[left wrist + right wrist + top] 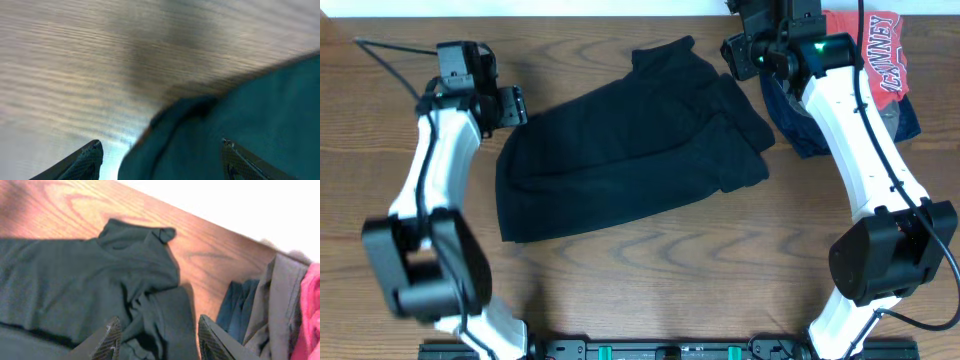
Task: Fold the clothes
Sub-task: 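Grasp the back corners of the folded black shirt with both grippers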
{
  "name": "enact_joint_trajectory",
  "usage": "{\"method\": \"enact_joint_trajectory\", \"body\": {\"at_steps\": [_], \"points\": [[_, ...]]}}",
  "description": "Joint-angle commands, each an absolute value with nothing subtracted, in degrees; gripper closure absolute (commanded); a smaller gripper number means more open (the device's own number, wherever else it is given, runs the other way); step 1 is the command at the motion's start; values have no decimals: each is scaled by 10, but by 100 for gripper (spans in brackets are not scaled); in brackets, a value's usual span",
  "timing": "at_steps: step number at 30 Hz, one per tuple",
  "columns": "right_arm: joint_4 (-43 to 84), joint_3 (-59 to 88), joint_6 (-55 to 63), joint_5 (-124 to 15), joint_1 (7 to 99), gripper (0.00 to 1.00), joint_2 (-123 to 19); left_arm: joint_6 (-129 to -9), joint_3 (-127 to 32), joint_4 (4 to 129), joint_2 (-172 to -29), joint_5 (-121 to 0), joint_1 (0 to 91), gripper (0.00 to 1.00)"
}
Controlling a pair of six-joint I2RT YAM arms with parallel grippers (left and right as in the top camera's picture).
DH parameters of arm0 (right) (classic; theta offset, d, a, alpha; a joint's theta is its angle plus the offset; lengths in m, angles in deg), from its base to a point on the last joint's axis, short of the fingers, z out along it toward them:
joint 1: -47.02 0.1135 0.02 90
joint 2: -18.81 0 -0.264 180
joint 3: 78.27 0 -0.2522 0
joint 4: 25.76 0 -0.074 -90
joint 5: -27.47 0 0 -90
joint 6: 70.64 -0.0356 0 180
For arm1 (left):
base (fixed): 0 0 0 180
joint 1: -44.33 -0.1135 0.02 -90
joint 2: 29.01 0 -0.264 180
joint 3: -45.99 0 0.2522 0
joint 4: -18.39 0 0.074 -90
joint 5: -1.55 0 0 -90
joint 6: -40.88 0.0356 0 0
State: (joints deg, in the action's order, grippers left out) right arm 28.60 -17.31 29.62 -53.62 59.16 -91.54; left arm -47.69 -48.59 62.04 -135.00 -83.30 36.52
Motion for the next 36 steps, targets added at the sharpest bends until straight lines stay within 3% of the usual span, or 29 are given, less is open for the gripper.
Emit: {"method": "enact_joint_trajectory", "body": {"at_steps": [1, 15, 28, 30, 31, 33, 36], "points": [[281, -178, 308, -540, 591, 53, -945, -421, -520, 622, -1408, -814, 360, 24], [272, -178, 308, -525, 600, 55, -967, -367, -525, 581, -1487, -814, 360, 26], [248, -178, 308, -524, 606, 59, -967, -367, -522, 590, -1508, -813, 361, 46], [245, -178, 308, -524, 608, 60, -967, -367, -521, 593, -1509, -813, 362, 57], [244, -178, 308, -524, 610, 60, -967, -368, -521, 593, -1509, -813, 362, 72], [241, -178, 308, -524, 612, 61, -967, -374, -521, 593, -1507, -814, 362, 91], [229, -178, 302, -524, 616, 64, -968, -394, -521, 596, -1493, -824, 361, 94]]}}
